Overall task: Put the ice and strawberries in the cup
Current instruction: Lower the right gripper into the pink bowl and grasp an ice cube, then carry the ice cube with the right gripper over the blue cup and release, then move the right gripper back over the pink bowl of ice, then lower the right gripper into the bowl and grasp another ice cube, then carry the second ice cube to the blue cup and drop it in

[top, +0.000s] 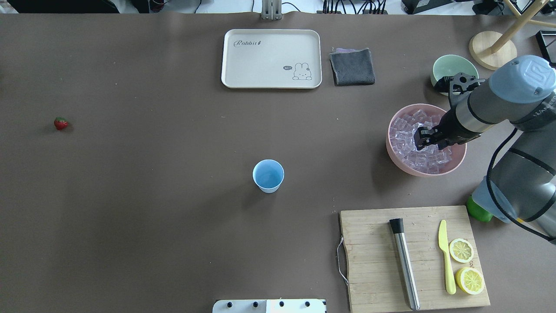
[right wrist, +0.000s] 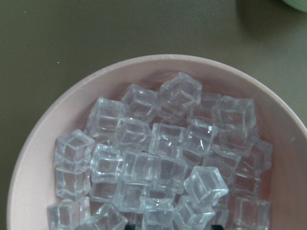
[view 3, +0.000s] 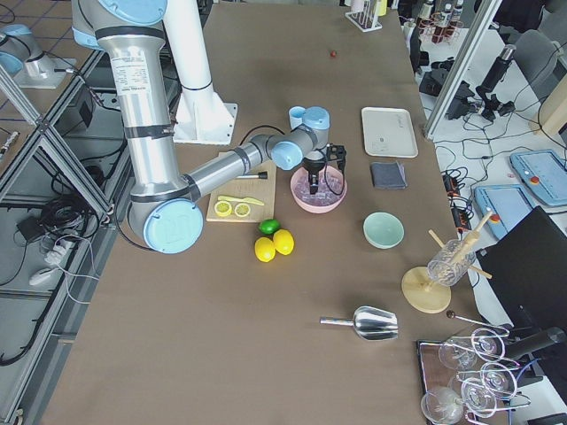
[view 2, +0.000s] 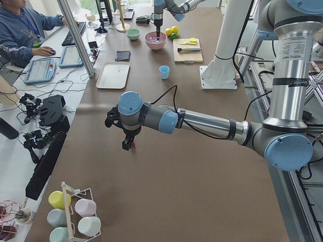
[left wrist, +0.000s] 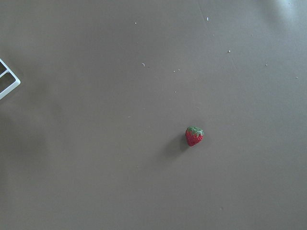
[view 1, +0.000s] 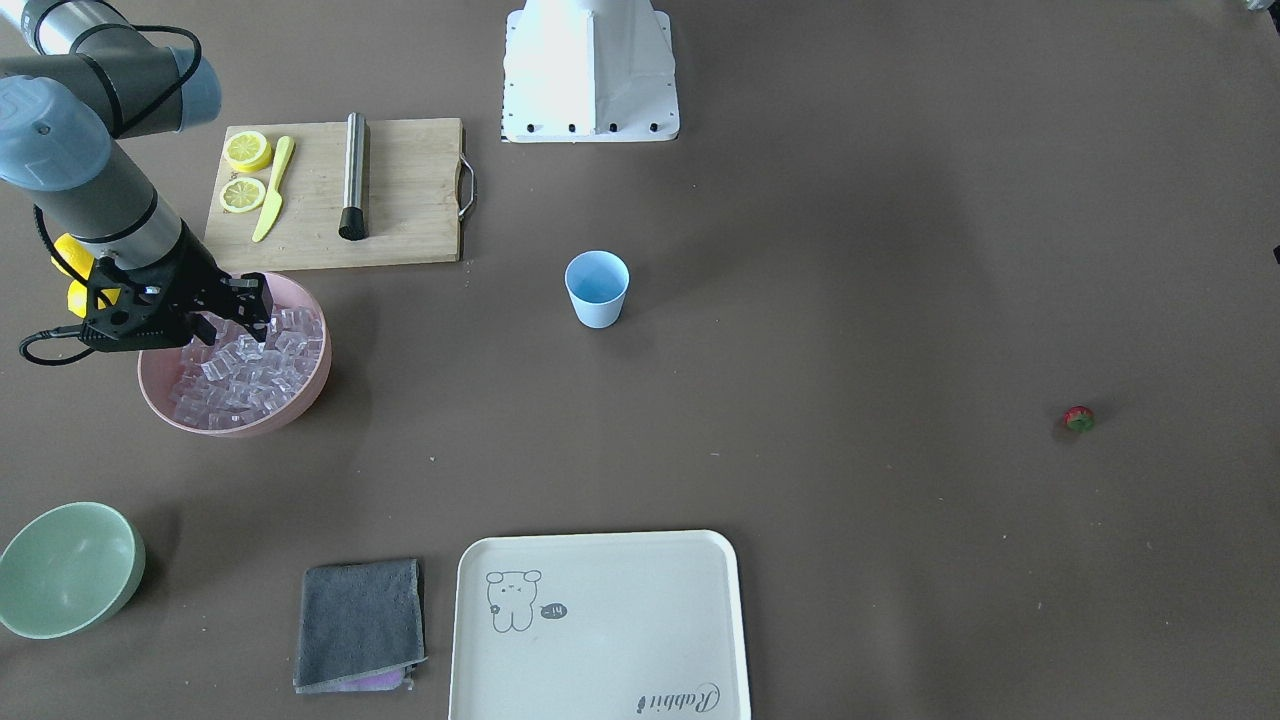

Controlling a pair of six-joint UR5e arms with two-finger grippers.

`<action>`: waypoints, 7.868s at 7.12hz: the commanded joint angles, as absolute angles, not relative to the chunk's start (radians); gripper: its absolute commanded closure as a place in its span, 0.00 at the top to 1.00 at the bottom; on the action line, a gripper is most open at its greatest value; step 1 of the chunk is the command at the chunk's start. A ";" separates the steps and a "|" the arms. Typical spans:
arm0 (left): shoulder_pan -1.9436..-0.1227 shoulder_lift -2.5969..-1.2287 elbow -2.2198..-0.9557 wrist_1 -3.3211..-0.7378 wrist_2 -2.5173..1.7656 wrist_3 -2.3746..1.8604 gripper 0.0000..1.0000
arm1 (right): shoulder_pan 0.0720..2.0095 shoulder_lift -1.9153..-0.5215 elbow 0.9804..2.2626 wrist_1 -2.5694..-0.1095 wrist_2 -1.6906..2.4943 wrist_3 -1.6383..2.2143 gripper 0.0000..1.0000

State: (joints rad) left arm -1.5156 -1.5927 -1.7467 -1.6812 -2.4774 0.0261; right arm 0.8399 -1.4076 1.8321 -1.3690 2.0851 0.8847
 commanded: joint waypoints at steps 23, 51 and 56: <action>-1.514 -1.585 -1.721 -1.681 -2.477 0.028 0.98 | 0.478 -0.799 1.825 -1.801 1.695 1.399 1.00; -1.513 -1.585 -1.733 -1.721 -2.479 -0.006 0.98 | 0.877 -1.440 1.787 -1.060 2.089 0.948 0.00; -1.508 -1.583 -1.732 -1.721 -2.479 -0.009 0.98 | 0.775 -1.116 1.894 -1.531 2.004 1.191 0.00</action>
